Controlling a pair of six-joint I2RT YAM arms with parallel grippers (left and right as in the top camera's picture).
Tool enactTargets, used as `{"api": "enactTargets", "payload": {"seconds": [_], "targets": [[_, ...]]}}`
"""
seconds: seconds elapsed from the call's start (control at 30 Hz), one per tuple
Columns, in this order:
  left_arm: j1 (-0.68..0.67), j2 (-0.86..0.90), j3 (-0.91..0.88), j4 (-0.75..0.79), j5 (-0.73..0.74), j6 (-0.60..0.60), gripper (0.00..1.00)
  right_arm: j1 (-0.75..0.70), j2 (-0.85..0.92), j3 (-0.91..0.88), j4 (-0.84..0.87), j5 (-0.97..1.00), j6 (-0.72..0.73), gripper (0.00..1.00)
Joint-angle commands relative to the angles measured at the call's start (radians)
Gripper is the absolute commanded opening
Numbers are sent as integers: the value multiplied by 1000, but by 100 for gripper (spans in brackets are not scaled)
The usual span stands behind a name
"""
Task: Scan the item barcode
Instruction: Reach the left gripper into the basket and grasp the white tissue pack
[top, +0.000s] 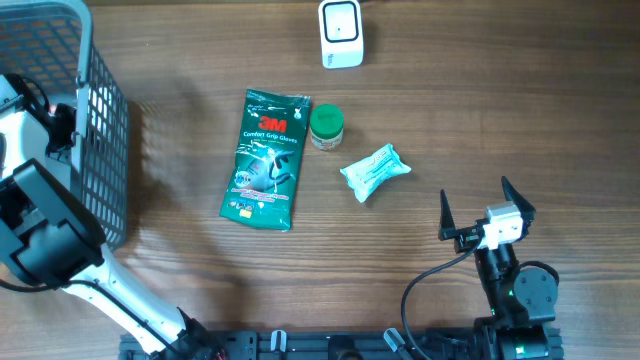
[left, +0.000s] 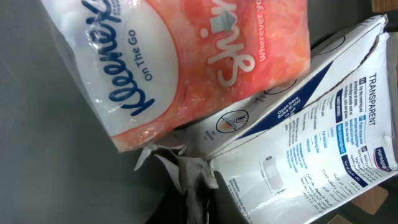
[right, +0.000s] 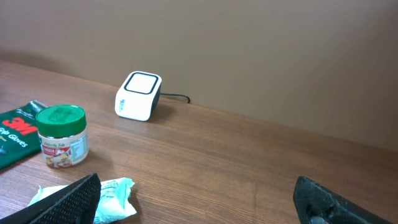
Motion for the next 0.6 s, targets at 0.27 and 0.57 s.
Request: {"api": "enactTargets", "payload": {"seconds": [0.27, 0.57], "targets": [[8, -311, -9, -48, 45, 34, 4, 5, -3, -1, 2, 10, -5, 100], [8, -543, -9, -57, 55, 30, 4, 5, -3, -2, 2, 10, -4, 100]]}}
